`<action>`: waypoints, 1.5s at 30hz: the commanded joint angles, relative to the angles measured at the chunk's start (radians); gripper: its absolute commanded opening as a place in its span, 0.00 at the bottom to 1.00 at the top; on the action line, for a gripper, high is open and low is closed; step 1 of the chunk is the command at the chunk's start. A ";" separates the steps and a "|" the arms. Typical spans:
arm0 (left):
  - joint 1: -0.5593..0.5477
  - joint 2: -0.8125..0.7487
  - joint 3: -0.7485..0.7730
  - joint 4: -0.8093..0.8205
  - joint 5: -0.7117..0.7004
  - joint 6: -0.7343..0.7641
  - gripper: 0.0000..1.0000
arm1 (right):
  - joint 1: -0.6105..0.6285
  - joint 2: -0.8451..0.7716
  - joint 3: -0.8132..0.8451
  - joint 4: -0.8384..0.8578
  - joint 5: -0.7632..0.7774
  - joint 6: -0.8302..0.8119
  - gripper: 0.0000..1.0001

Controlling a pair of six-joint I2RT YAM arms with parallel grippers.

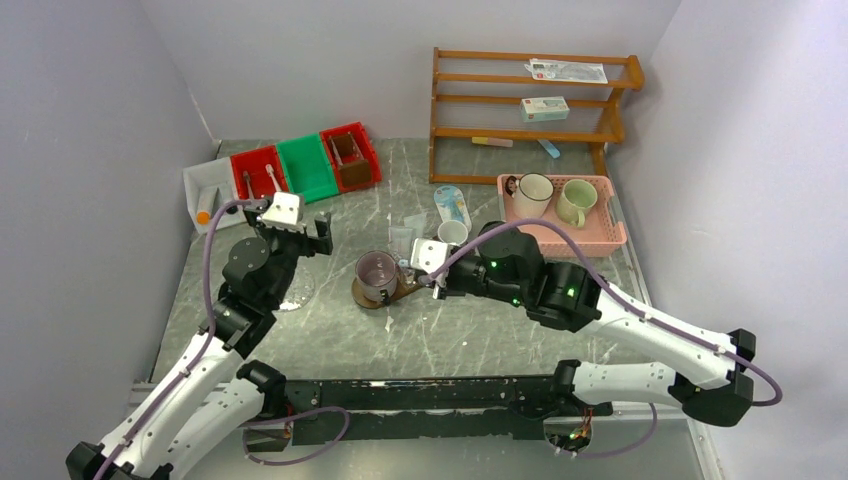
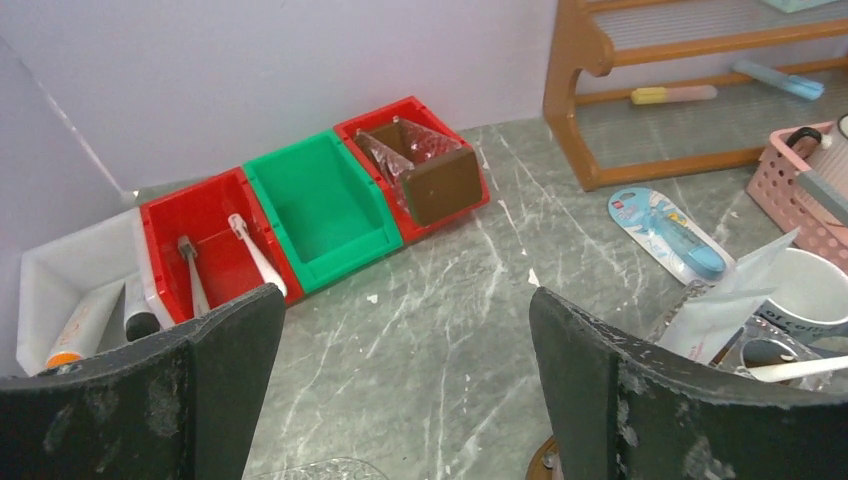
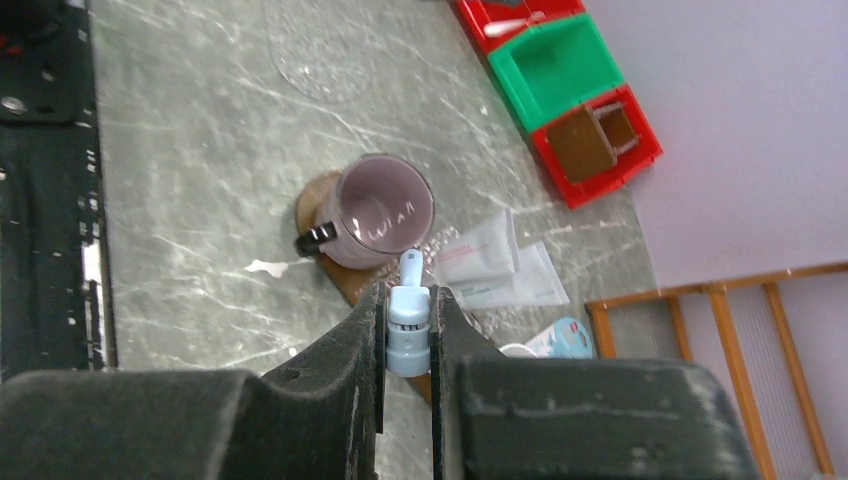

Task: Prepare toiletry sets of a toothbrush and toothpaste on the tray
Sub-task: Place the toothbrush in the toothpaste holder.

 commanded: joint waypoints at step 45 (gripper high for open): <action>0.028 0.010 0.036 -0.040 -0.072 -0.049 0.97 | -0.028 0.052 -0.312 0.343 0.184 -0.056 0.00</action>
